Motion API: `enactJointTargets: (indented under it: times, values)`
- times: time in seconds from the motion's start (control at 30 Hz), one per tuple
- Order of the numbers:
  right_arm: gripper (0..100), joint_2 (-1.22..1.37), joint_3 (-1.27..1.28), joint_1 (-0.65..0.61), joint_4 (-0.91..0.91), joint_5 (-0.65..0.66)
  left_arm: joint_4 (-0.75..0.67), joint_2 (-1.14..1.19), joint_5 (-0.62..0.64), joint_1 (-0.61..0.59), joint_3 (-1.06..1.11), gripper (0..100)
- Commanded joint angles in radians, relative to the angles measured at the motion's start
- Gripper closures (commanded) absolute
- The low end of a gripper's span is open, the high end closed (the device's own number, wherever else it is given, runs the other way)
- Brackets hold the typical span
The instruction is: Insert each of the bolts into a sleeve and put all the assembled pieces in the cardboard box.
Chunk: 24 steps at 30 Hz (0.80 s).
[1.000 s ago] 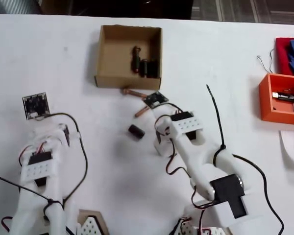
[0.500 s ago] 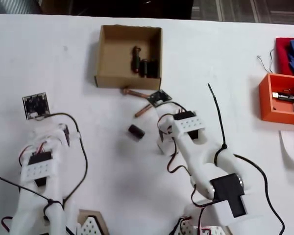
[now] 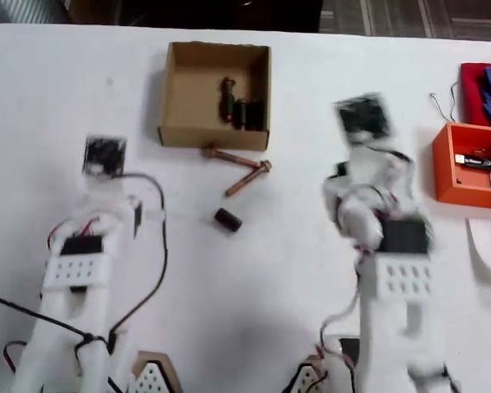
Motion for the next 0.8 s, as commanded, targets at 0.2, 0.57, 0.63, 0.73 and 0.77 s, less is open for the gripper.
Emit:
enactJointTargets:
  times: [0.2, 0.57, 0.63, 0.73, 0.77]
  values:
    - [97.9, -0.142, -0.020, 0.191, -0.045, -0.292, 0.348, 0.473, -0.081, 0.267, -0.661, 89]
    - [97.9, -0.147, 0.249, 0.213, -0.234, -0.299, 0.532, 1.042, 0.132, 0.408, -1.328, 83]
    - [97.9, -0.150, 0.262, 0.214, -0.248, -0.296, 0.566, 1.119, 0.101, 0.436, -1.411, 83]
    - [97.9, -0.151, 0.264, 0.214, -0.245, -0.298, 0.634, 1.217, 0.095, 0.471, -1.527, 83]
    - [97.9, -0.151, 0.264, 0.214, -0.245, -0.298, 0.651, 1.247, 0.095, 0.482, -1.563, 83]
